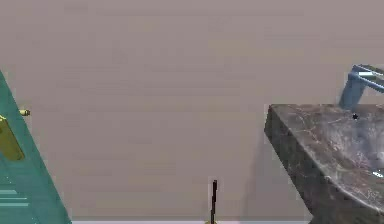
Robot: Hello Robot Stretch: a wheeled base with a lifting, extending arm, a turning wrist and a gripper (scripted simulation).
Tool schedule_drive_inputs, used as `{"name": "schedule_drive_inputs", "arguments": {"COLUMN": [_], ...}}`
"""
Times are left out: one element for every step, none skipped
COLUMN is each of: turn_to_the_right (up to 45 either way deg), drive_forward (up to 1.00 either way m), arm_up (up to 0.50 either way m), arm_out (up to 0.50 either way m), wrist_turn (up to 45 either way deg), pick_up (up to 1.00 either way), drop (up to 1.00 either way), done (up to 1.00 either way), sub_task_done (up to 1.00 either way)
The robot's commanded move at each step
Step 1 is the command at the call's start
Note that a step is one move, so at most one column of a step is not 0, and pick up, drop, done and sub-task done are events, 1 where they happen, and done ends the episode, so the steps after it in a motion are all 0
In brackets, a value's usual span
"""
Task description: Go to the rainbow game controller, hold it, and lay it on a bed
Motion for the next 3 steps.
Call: {"name": "schedule_drive_inputs", "arguments": {"turn_to_the_right": [45.0, 42.0, 0.0], "drive_forward": [0.0, 0.0, 1.0], "arm_up": [0.0, 0.0, 0.0], "arm_out": [0.0, 0.0, 0.0], "wrist_turn": [0.0, 0.0, 0.0], "pick_up": [0.0, 0.0, 0.0], "drop": [0.0, 0.0, 0.0], "done": [0.0, 0.0, 0.0], "sub_task_done": [0.0, 0.0, 0.0]}}
